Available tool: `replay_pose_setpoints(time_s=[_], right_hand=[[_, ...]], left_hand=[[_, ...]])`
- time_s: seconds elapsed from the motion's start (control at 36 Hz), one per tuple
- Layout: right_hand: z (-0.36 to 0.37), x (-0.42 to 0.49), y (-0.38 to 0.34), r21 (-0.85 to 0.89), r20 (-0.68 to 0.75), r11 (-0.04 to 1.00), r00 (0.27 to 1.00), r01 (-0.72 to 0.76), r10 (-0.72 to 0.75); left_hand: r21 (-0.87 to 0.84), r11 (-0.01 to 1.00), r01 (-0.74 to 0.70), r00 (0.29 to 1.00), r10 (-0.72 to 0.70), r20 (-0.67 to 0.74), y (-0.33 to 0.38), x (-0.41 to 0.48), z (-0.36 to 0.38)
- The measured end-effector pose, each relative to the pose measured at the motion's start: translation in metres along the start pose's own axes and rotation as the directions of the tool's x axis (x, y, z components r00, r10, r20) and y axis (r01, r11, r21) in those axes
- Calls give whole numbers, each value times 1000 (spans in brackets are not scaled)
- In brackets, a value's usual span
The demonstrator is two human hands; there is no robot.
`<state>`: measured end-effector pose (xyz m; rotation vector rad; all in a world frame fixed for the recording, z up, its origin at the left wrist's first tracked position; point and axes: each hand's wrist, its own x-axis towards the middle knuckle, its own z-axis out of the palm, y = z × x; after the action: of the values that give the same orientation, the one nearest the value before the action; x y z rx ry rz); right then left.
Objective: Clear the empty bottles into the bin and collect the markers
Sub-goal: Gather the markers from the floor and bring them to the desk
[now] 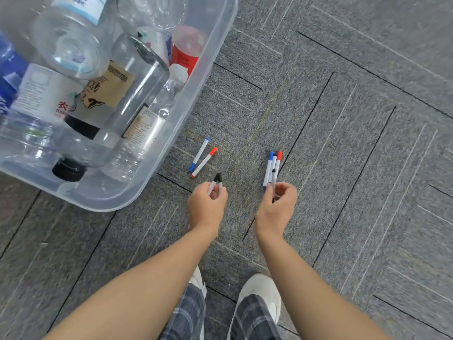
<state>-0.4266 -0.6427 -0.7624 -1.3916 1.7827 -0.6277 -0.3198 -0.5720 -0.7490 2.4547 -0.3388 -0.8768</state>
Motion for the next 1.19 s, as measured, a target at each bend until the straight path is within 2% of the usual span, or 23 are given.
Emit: replay_pose_setpoints(time_s=[0.11, 0.19, 0.33, 0.44, 0.64, 0.78, 0.86, 0.97, 1.11, 1.19], right_hand=[[-2, 18, -2, -36, -2, 999, 1000, -8, 7], [2, 30, -1, -97, 30, 995, 1000, -4, 7], [9, 37, -8, -140, 72, 984, 990, -111, 121], [12, 39, -11, -124, 78, 984, 987, -128, 138], [10, 41, -11, -152, 107, 979, 983, -133, 151], [13, 45, -9, -167, 106, 972, 978, -163, 182], [13, 41, -7, -145, 96, 979, 983, -144, 159], [10, 28, -3, -61, 79, 998, 996, -27, 32], [14, 8, -2, 4, 129, 1000, 992, 2, -3], [16, 2, -3, 15, 150, 999, 988, 32, -33]], left_hand=[[-31, 993, -110, 993, 111, 27, 10, 18, -8], [18, 989, -150, 988, 149, 48, 6, 31, -15], [63, 978, -198, 979, 195, 60, 7, 43, -25], [5, 992, -130, 990, 129, 60, 14, 50, -23], [64, 995, -70, 997, 68, 24, 19, 59, -15], [-31, 999, -41, 999, 41, 1, 21, 57, -19], [-27, 999, -36, 999, 36, -1, 21, 61, -20], [-3, 999, -32, 999, 32, -6, 21, 63, -22], [9, 979, -205, 978, 205, -37, 22, 55, -20], [-36, 968, -250, 968, 248, -42, 22, 52, -19]])
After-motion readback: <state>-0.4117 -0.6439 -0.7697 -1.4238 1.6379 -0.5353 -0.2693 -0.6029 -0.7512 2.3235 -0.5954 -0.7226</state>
